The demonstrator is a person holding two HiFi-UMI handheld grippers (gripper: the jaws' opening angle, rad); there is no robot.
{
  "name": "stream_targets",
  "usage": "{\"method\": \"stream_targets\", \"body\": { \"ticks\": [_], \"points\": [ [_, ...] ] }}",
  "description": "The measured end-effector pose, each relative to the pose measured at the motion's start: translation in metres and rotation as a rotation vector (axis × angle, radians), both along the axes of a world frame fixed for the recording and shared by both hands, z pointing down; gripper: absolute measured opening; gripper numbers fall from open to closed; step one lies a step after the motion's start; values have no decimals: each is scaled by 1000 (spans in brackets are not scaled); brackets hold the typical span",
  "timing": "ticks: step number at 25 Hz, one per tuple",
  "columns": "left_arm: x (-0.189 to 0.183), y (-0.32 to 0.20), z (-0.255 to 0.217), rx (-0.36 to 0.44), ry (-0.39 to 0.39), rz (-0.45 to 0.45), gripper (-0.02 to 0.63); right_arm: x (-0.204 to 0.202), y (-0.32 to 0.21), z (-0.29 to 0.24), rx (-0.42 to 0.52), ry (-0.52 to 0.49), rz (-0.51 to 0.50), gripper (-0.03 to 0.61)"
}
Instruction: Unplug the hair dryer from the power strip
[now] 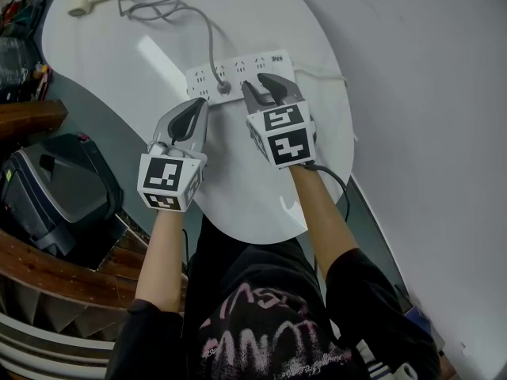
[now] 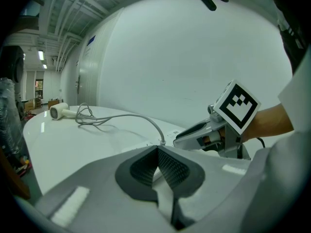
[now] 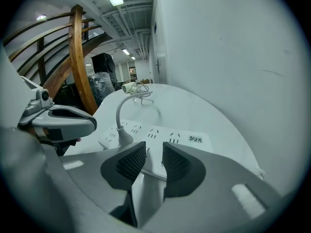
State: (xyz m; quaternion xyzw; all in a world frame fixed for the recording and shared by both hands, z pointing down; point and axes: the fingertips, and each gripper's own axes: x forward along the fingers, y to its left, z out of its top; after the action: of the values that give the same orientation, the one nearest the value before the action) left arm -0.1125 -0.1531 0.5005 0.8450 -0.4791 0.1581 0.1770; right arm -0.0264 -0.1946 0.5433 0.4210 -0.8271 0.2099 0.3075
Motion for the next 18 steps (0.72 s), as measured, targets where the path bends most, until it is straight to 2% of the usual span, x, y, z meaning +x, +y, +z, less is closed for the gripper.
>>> {"method": "stream_targets", "body": {
  "ticks": [18],
  "points": [
    [13,-17,2,14,-104,52,12,-3,1,1,-7,37,-23,137]
  ]
}}
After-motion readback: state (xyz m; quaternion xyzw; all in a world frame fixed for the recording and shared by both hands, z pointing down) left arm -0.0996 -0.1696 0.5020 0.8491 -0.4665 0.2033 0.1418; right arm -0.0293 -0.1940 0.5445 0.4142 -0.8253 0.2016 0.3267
